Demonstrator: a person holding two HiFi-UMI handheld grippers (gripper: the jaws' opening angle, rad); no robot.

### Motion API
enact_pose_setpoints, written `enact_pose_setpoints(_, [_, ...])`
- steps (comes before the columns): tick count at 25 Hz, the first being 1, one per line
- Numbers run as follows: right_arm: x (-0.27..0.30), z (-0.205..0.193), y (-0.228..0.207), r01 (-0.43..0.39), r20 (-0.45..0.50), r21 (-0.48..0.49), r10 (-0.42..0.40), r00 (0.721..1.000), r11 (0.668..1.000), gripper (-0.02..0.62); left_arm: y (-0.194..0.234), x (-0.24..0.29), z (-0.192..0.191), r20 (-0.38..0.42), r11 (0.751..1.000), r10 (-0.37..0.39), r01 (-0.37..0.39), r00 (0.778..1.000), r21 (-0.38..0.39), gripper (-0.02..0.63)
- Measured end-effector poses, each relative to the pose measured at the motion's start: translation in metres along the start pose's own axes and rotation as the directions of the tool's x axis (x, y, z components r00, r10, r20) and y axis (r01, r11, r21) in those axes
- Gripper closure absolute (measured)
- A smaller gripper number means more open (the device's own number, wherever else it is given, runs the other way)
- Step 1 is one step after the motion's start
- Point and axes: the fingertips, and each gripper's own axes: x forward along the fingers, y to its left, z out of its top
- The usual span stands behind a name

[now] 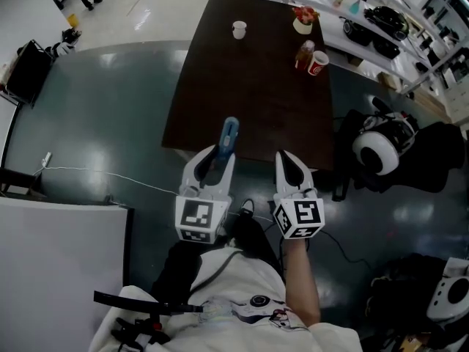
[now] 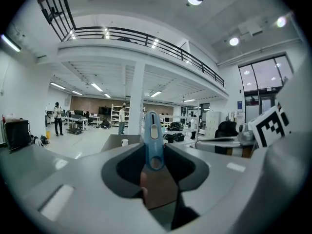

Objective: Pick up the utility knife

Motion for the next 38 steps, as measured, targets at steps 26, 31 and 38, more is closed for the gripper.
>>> enact_pose_setpoints(26, [-0.188,-0.020,0.034,0.029,0.023,-0.022,-0.029,0.999,0.999,0.594,-0.094,-0.148,-0.032,0.021,0.999,0.033,-0.033,0.999,-0.015,0.485])
enact_pose_setpoints(31, [-0.233,-0.036,0.036,0.015,0.008,-0.015,-0.015,1.000,1.000,0.594,-0.126,-0.181,-0.039,0.023,0.998,0.054,-0.054,0.998,-0.010,0.485])
enact_pose_setpoints(38, [-0.273,-0.038,0.050,-0.008,0.021,-0.008,0.008,1.000,1.000,0.594,-0.149,-0.223,-0.032,0.057,0.996,0.094,-0.095,0.994,0.001,0.485])
